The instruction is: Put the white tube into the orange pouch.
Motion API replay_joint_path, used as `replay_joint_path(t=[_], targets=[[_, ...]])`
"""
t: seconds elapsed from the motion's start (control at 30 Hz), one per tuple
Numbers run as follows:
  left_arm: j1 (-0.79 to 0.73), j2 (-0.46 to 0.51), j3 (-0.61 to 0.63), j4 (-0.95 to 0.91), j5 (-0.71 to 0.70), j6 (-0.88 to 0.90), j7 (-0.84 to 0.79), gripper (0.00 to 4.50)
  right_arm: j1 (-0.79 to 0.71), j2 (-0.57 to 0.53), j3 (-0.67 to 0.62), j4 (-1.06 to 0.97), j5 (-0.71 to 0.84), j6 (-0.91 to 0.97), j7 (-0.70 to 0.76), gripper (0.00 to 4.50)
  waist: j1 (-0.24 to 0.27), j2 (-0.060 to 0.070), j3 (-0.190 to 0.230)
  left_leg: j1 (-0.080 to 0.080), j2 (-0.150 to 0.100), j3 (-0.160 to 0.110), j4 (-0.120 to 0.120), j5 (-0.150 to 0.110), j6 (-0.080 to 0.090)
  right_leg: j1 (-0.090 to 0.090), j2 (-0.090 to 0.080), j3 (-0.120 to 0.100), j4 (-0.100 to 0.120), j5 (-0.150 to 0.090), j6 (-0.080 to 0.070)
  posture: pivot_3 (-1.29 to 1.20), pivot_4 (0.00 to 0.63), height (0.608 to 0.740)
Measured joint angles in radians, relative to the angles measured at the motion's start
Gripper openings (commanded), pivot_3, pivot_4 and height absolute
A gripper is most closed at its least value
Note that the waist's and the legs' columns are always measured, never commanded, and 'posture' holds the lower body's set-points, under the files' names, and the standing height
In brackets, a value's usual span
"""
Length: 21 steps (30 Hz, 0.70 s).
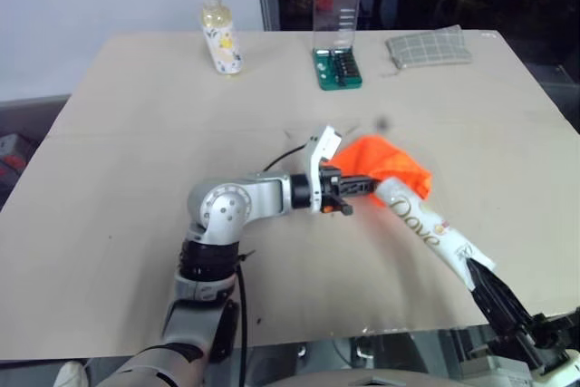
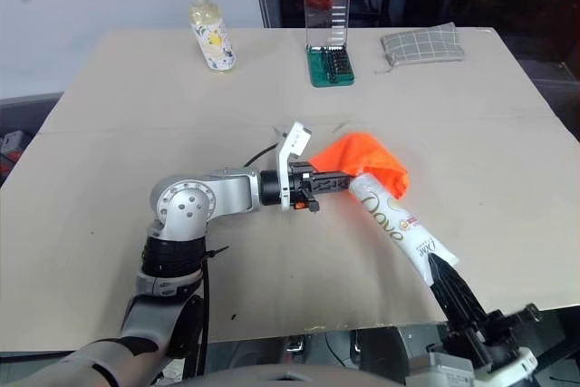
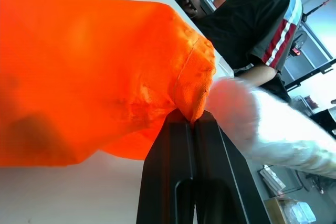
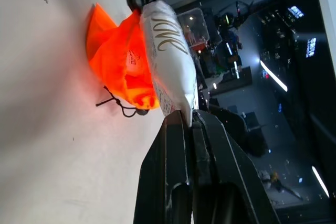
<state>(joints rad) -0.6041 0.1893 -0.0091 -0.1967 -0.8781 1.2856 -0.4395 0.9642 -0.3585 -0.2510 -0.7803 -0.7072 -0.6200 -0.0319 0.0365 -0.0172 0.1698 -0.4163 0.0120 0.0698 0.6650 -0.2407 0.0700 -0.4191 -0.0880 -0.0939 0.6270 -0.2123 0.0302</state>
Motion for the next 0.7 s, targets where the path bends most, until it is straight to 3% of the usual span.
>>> replay_joint_path(t=[0.4, 0.7], targets=[[0.001, 0.009, 0.007, 0.0, 0.024, -0.02, 0.0, 0.0, -0.22, -0.052, 0.004, 0.115, 0.098, 0.106, 0.183, 0.04, 0.002, 0.001, 0.0, 0.001, -0.001, 0.0, 0.002, 0.001, 0.002, 0.002, 0.0, 0.0, 0.001, 0.0, 0.0, 0.0, 0.15, 0.74], [0.014, -0.001, -0.003, 0.0, 0.011, -0.019, -0.007, 0.0, -0.193, -0.051, -0.116, 0.118, 0.198, 0.09, 0.201, 0.04, -0.001, 0.001, 0.0, 0.002, -0.001, 0.0, 0.002, 0.001, 0.002, 0.003, 0.001, 0.0, 0.002, 0.0, 0.0, 0.0, 0.15, 0.74]])
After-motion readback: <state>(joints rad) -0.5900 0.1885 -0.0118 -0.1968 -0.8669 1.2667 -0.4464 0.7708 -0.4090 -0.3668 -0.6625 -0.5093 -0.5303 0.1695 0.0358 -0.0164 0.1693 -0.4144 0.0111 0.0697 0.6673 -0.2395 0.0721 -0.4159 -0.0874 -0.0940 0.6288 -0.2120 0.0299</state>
